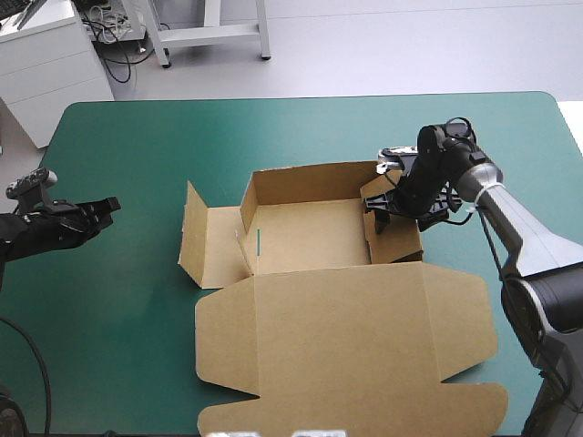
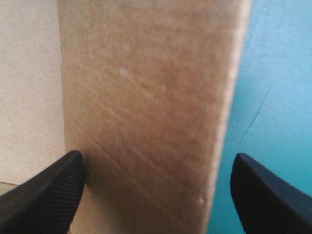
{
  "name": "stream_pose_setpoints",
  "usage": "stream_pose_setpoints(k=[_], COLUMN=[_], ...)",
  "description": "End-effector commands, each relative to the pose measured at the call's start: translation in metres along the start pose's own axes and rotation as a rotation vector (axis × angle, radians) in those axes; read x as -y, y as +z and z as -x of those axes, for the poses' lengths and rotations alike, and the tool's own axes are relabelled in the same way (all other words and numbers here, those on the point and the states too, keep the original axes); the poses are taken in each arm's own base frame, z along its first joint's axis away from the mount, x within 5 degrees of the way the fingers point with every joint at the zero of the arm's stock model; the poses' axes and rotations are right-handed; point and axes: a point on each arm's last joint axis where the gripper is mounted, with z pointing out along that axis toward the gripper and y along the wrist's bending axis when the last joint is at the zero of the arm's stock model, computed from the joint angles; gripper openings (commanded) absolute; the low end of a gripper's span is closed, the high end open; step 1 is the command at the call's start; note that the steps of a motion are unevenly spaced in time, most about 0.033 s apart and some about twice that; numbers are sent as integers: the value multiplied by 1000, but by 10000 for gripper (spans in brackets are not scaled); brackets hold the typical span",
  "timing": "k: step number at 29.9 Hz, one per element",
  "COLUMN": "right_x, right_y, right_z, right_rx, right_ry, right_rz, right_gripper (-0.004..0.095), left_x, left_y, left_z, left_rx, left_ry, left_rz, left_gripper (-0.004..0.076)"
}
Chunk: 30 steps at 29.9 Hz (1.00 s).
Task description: Fold the box
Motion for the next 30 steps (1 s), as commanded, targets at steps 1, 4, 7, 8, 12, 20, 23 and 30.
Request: stream_pose_setpoints(k=[1, 4, 7, 8, 12, 20, 23, 30], right_x=[-2, -2, -2, -2, -2, -7, -12, -18], right_y=[-21, -20, -21, -22, -32, -100, -140, -215], right_z=[-2, -2, -2, -2, -5, -31, -54, -116], right_rx=[43, 41, 44, 46, 70, 247, 352, 578], right_ry=[-13, -13, -13, -13, -25, -46, -35, -65], right_rz=[9, 9, 9, 10, 5, 13, 55, 126], right_gripper=[668, 494, 167, 64, -8, -8, -8, -8], left_x=[9, 9, 9, 9, 9, 9, 9, 9], left_y=[-14, -14, -14, -14, -14, -14, -14, -14], left_z=[10, 10, 9, 9, 9, 10, 10, 10], left_rx=[84, 84, 83, 83, 82, 86, 88, 94], left_ry=[-2, -2, -2, -2, 16, 19, 19, 13], left_rz=[-21, -21, -22, -22, -19, -17, -16, -19], left_gripper=[-32, -32, -32, -32, -32, -32, -32, -32])
